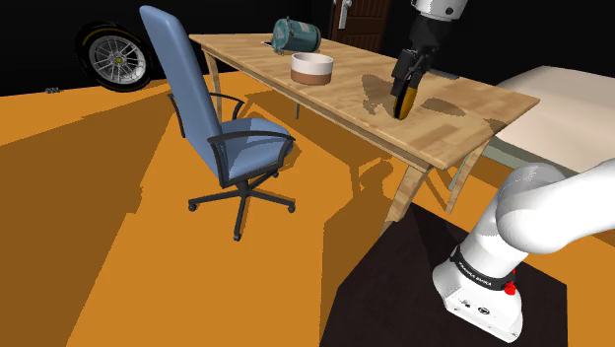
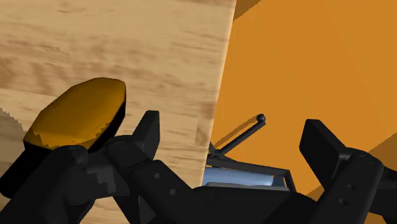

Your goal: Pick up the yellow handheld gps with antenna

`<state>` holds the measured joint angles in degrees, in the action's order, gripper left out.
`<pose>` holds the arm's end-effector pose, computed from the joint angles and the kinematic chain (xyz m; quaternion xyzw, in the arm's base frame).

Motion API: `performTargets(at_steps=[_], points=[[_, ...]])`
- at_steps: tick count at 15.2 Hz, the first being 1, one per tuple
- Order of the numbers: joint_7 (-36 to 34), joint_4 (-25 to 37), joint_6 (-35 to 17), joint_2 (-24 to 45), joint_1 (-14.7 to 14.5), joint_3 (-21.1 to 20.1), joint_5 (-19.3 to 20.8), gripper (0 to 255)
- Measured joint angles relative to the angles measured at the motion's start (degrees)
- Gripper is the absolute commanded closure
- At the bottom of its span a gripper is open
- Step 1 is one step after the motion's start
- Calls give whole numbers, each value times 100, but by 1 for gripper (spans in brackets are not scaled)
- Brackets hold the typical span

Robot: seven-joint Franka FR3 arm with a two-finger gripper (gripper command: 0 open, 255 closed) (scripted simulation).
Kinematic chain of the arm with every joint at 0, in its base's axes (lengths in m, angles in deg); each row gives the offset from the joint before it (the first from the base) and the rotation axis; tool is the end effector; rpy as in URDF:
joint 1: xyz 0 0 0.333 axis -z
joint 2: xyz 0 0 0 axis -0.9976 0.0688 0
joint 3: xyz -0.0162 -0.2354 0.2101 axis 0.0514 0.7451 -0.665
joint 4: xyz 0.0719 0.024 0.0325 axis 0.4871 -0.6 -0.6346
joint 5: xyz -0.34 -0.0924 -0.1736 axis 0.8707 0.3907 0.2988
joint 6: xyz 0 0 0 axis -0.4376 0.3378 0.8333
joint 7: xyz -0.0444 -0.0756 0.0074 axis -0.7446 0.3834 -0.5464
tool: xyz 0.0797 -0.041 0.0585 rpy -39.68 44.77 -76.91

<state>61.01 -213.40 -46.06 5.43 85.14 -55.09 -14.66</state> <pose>0.3256 -0.0259 0.6167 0.9979 -0.0288 0.0540 0.0206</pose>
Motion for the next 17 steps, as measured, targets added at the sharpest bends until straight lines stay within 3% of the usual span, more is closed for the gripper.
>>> performTargets(at_steps=[2,4,12,17], points=[[75,166,138,120,11,102,-37,0],[327,716,613,547,45,442,-167,0],[1674,3676,3081,3197,261,2128,-1029,0],[1886,3652,3096,3483,332,2286,-1115,0]])
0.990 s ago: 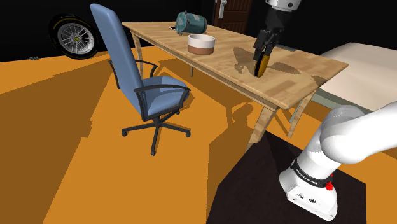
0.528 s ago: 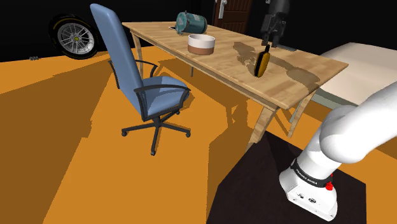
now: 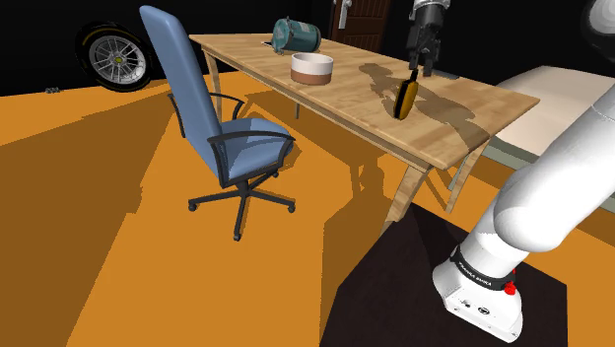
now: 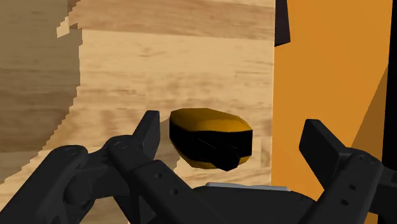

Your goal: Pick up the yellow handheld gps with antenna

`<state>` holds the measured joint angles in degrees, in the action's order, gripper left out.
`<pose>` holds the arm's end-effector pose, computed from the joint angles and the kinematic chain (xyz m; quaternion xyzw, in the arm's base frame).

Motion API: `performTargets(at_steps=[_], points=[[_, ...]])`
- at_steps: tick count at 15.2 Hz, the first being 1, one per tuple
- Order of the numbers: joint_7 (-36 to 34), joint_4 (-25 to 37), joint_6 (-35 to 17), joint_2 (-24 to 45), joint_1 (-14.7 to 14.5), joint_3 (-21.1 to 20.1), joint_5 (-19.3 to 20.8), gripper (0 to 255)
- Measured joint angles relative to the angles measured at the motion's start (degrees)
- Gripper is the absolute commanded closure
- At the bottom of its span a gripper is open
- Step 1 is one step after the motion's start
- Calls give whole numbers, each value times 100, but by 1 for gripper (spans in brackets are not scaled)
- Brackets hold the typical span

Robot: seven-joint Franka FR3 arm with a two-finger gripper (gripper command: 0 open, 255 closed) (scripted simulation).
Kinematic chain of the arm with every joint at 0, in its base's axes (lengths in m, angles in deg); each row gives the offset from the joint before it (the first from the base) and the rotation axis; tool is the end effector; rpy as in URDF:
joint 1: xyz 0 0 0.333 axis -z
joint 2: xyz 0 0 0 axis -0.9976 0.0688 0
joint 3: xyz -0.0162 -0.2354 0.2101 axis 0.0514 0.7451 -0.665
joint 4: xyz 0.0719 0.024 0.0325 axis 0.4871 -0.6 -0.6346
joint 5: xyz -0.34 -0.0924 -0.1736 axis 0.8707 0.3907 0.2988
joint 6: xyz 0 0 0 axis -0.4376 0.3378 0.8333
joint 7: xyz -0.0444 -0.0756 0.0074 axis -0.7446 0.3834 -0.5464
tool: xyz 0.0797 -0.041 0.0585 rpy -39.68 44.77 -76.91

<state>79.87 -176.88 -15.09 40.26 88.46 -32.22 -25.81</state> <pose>0.4038 -0.2185 0.6239 -0.9719 0.0748 0.1571 0.1584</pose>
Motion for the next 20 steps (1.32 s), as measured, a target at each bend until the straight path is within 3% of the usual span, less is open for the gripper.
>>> performTargets(at_steps=[3,4,14,20], points=[[10,-258,-207,-48,-1,-10,21,0],[5,-304,-240,-63,-3,-16,25,255],[7,-341,-272,-92,-3,-20,26,255],[-7,168,125,54,0,8,-30,255]])
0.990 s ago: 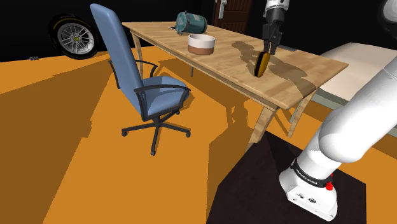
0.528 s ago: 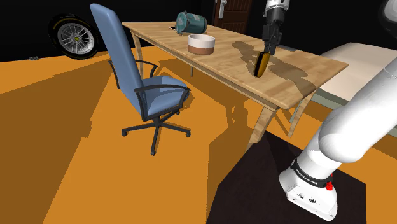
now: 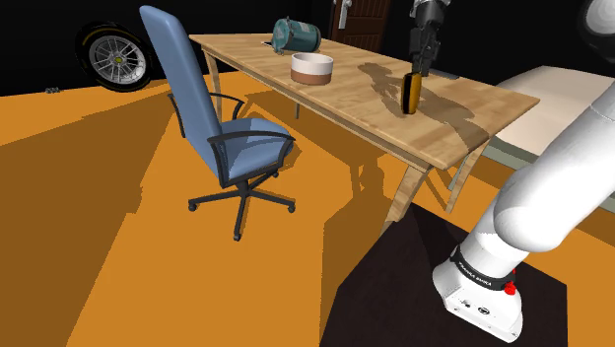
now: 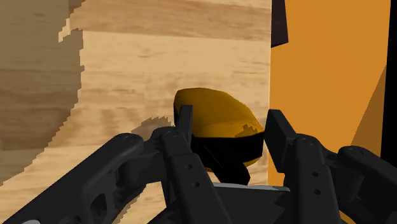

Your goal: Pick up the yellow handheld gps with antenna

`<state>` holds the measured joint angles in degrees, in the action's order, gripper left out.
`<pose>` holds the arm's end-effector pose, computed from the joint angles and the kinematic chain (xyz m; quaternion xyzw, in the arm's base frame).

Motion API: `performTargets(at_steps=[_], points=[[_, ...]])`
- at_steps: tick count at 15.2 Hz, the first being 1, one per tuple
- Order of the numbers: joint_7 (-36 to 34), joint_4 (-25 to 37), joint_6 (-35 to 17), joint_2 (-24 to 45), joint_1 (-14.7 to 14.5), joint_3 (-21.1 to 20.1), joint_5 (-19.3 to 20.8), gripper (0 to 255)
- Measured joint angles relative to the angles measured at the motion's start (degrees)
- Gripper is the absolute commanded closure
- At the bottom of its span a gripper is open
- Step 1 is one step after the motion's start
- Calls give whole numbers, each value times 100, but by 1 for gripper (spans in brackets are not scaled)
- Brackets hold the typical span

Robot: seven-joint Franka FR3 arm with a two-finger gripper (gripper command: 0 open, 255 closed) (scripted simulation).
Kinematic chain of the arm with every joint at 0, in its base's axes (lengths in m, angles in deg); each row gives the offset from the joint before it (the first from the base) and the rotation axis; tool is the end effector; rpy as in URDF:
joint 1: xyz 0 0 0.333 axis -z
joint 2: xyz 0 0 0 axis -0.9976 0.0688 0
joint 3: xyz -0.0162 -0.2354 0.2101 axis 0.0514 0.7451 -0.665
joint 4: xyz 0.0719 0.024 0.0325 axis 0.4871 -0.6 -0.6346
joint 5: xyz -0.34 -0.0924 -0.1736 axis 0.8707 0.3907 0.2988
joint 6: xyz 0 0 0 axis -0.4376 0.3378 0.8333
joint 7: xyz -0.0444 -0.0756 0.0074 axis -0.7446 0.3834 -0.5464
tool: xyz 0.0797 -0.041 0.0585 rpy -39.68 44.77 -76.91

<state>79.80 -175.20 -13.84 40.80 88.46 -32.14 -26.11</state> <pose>0.4045 -0.2182 0.6315 -0.9718 0.0748 0.1574 0.1589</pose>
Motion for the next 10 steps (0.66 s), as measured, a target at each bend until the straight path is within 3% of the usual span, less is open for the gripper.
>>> performTargets(at_steps=[10], points=[[33,1207,854,411,48,108,-179,255]])
